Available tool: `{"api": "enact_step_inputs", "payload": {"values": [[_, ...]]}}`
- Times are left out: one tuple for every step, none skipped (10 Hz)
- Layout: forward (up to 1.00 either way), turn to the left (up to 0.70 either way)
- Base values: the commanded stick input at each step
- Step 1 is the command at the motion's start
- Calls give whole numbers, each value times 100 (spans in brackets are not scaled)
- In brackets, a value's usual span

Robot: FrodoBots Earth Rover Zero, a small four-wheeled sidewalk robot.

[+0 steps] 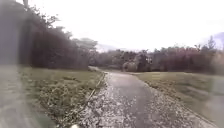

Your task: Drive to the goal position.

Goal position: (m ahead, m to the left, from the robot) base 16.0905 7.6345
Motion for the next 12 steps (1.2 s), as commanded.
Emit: {"api": "enact_step_inputs", "payload": {"values": [[100, 0], [100, 0], [100, 0], [100, 0], [100, 0], [100, 0], [100, 0], [100, 0], [100, 0], [100, 0], [100, 0], [100, 0]]}}
